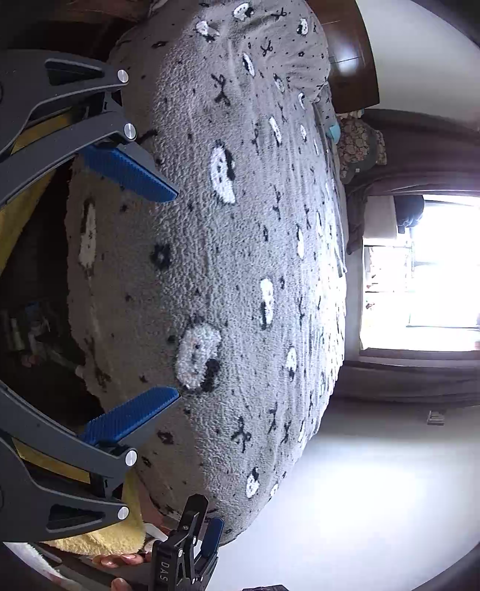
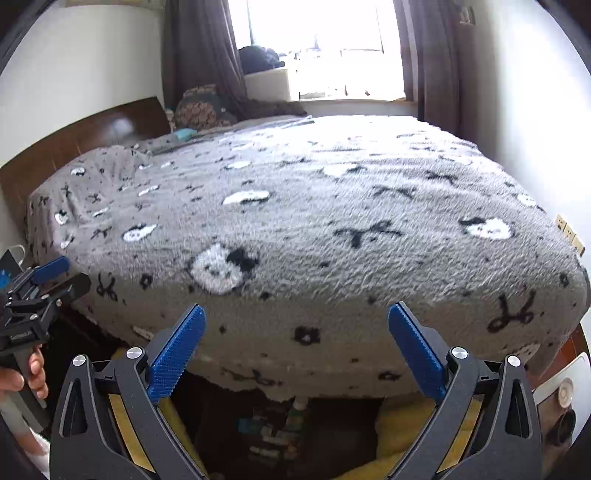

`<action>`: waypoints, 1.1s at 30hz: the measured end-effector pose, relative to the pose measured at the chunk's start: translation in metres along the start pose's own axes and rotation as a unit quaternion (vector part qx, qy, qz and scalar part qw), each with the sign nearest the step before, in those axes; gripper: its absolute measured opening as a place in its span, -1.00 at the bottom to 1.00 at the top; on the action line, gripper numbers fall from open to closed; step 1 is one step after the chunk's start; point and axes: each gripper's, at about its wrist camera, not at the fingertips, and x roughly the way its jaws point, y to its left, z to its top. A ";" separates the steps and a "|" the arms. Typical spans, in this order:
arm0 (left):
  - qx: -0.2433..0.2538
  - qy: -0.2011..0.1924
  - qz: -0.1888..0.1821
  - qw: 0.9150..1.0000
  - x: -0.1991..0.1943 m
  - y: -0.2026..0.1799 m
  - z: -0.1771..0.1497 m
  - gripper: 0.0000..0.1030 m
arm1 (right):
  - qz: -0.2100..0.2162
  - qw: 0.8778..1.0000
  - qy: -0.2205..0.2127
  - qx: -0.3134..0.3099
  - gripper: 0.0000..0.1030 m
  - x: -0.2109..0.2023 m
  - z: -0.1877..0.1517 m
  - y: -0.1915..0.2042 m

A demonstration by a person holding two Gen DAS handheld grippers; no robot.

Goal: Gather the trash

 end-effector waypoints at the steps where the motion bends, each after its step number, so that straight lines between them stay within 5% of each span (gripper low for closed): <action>1: 0.001 -0.007 0.002 1.000 -0.004 0.000 0.005 0.84 | -0.003 1.000 -0.007 0.002 0.93 -0.005 0.006 -0.003; 17: 0.010 -0.095 0.016 0.995 -0.044 -0.001 0.055 0.84 | -0.077 0.987 -0.141 -0.032 0.93 -0.062 0.054 0.012; 33: -0.008 -0.085 0.009 0.996 -0.039 -0.003 0.050 0.84 | -0.085 0.987 -0.135 -0.034 0.93 -0.060 0.055 0.029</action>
